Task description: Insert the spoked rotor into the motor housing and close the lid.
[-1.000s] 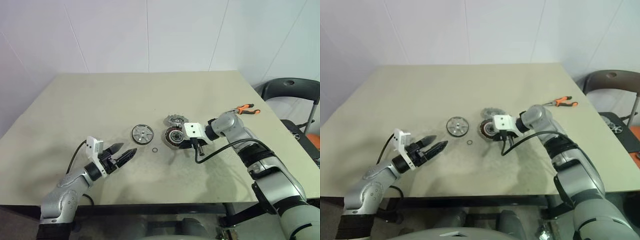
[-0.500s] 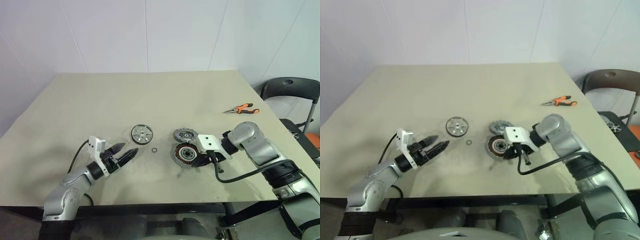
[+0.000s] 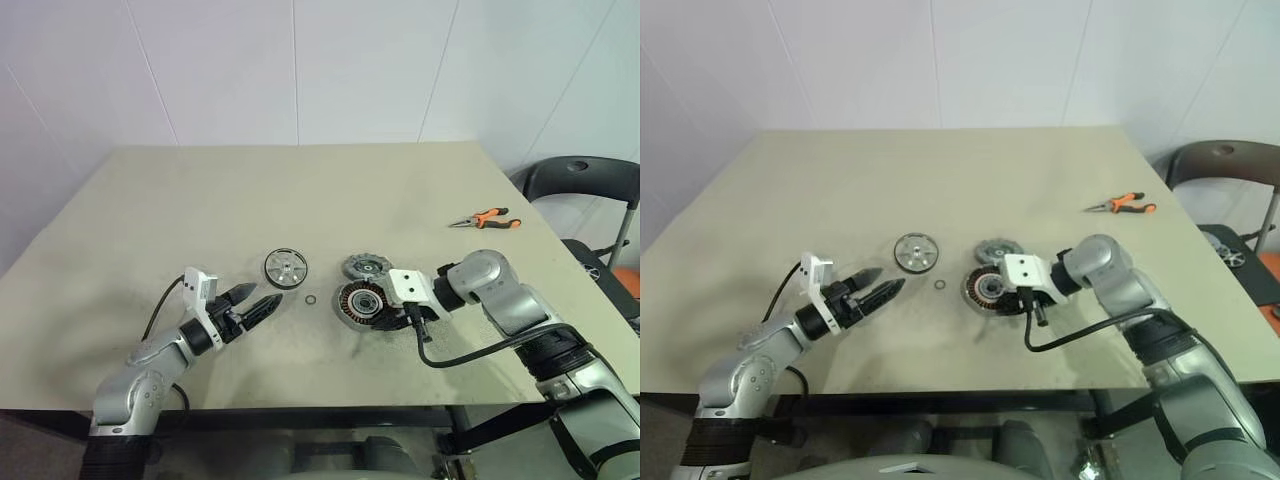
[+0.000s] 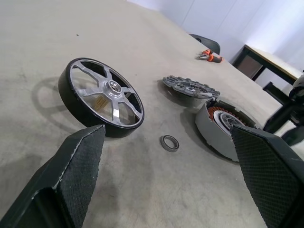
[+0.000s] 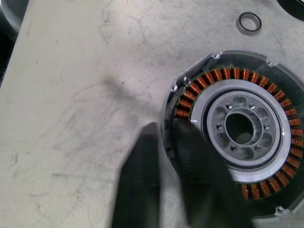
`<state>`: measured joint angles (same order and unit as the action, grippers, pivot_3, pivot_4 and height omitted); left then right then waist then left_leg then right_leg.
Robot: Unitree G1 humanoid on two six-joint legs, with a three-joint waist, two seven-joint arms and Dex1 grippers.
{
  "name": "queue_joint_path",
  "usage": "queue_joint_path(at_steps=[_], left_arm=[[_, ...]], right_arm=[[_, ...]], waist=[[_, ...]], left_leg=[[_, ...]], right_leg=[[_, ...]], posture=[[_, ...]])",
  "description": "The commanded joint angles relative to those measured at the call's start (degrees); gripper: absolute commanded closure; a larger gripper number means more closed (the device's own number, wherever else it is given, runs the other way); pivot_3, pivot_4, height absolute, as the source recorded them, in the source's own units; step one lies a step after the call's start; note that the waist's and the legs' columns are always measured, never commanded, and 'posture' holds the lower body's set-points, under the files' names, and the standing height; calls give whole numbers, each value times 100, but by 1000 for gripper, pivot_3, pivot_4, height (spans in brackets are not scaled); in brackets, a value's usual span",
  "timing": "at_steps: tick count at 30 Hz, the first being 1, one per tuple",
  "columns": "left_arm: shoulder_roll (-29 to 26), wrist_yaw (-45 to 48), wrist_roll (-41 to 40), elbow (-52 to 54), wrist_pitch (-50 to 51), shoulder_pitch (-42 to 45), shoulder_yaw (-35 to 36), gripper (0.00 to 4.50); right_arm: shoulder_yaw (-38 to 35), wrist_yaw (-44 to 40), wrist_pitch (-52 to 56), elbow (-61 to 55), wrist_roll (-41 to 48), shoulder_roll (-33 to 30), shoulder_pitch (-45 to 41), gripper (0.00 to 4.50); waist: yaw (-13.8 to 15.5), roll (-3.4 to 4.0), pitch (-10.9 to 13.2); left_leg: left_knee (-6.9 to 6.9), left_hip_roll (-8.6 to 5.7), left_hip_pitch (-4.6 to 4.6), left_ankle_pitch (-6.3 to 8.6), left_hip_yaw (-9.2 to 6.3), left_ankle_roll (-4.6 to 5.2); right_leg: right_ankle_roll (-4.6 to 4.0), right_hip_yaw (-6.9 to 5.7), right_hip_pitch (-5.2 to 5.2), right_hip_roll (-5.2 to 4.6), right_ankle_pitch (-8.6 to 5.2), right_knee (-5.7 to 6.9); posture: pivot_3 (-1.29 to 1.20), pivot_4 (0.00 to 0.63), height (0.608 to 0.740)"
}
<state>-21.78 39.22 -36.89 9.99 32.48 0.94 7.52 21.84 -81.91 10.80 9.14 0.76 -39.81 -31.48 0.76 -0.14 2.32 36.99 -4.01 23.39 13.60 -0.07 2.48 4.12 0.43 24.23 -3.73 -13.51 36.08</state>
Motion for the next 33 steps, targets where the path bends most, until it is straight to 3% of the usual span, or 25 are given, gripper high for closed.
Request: queue_joint_path(at_steps=[1, 10, 21, 25, 33], left_arm=[[-72, 40, -89, 187, 15, 111, 78, 33], [-404, 663, -164, 291, 221, -43, -175, 33], [-148, 340, 1543, -1832, -1601, 1083, -605, 33], [167, 434, 1736, -1603, -1603, 1135, -1082, 33], [11, 1031, 1812, -1586, -1674, 1033, -1380, 33]], right_arm=[[-48, 111, 117, -34, 4, 86, -188, 2858], [-329, 352, 544, -52, 247, 135, -276, 2858], [-419, 896, 737, -453, 306, 42, 241, 2858], [-501, 1027, 832, -680, 338, -9, 469, 2858], [-607, 1230, 938, -821, 355, -80, 666, 2858]], waist=[[-3, 0, 0], [-4, 1, 1], [15, 0, 0], [14, 1, -3], [-5, 2, -4]], left_leg=[[0, 0, 0, 0, -1, 0], [-2, 0, 0, 0, -1, 0], [2, 0, 0, 0, -1, 0], [0, -1, 1, 0, -1, 1], [0, 1, -2, 1, -1, 2]], right_leg=[[0, -1, 0, 0, 0, 0], [0, -1, 1, -1, 0, -1], [-2, -6, -3, -5, 2, -1], [0, -7, -6, -8, 3, -6], [0, -10, -5, -9, 4, 0]], posture=[[0, 0, 740], [0, 0, 740], [0, 0, 740], [0, 0, 740], [0, 0, 740]])
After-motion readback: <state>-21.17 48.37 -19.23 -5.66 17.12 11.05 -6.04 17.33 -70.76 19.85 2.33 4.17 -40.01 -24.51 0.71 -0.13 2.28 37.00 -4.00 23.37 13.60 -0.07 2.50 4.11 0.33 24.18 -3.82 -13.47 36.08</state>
